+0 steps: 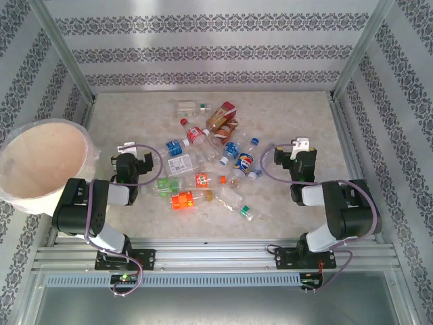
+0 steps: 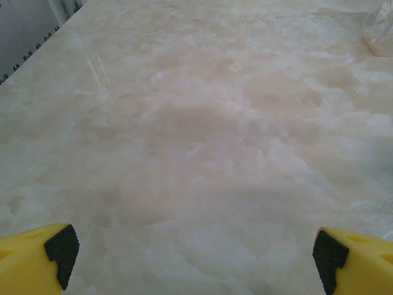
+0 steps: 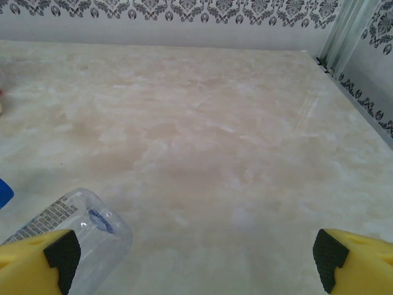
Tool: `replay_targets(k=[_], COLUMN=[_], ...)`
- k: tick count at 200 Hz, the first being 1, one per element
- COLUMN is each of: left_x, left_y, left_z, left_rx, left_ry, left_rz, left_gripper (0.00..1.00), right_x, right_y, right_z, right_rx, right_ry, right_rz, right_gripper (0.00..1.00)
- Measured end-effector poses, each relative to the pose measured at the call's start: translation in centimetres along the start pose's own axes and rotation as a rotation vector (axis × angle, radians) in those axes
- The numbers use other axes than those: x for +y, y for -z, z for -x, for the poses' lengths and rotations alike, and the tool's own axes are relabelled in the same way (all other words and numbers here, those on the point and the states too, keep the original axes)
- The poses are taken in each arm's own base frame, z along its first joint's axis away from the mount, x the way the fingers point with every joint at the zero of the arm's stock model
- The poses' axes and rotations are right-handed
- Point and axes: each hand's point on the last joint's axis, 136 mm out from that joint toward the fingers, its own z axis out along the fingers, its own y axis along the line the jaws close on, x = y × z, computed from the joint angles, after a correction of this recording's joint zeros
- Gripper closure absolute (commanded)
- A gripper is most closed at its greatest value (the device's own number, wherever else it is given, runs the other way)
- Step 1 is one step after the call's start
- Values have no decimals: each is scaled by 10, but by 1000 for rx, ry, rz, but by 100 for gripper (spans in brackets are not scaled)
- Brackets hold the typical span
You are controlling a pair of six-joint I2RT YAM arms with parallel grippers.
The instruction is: Put the plastic bottles in the bin
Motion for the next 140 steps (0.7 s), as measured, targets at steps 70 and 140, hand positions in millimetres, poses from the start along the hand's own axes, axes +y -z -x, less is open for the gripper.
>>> replay_targets(k=[70, 140], left_x=[0, 0], left_y=[0, 0], left_z=[0, 0], left_rx=[0, 0], left_ry=[0, 0], left_rz=[0, 0], left_gripper=[0, 0], right_x=[1, 0], right_y=[-1, -1], right_z=[-2, -2], right_rx=[10, 12], right_ry=[-12, -18], right_rz=[15, 17], right_gripper=[2, 2])
